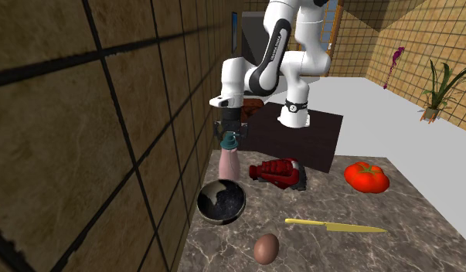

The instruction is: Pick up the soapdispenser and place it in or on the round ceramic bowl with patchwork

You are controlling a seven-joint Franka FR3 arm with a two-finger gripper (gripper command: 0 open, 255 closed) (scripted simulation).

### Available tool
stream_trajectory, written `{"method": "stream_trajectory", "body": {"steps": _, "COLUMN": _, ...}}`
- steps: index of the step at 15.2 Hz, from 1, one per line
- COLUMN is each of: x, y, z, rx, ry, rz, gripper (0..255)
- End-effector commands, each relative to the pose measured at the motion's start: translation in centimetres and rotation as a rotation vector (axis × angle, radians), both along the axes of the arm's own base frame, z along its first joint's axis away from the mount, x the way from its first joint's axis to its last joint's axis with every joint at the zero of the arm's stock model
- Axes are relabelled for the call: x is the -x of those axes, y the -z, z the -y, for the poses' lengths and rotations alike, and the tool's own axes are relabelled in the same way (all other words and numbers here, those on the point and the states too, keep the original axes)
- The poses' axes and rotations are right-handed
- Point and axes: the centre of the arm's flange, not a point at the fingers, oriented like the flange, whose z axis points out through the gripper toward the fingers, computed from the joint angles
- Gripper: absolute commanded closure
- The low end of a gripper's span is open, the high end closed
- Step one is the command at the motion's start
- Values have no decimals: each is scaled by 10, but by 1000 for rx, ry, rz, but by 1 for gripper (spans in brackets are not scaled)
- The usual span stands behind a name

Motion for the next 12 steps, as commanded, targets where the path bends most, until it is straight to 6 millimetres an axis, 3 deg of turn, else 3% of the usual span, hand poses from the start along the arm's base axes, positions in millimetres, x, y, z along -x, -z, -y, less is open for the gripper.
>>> {"method": "stream_trajectory", "body": {"steps": 1, "x": 0, "y": -8, "z": 0, "rx": 0, "ry": 0, "rz": 0, "gripper": 255}}
{"method": "stream_trajectory", "body": {"steps": 12, "x": 0, "y": -66, "z": 0, "rx": 0, "ry": 0, "rz": 0, "gripper": 255}}
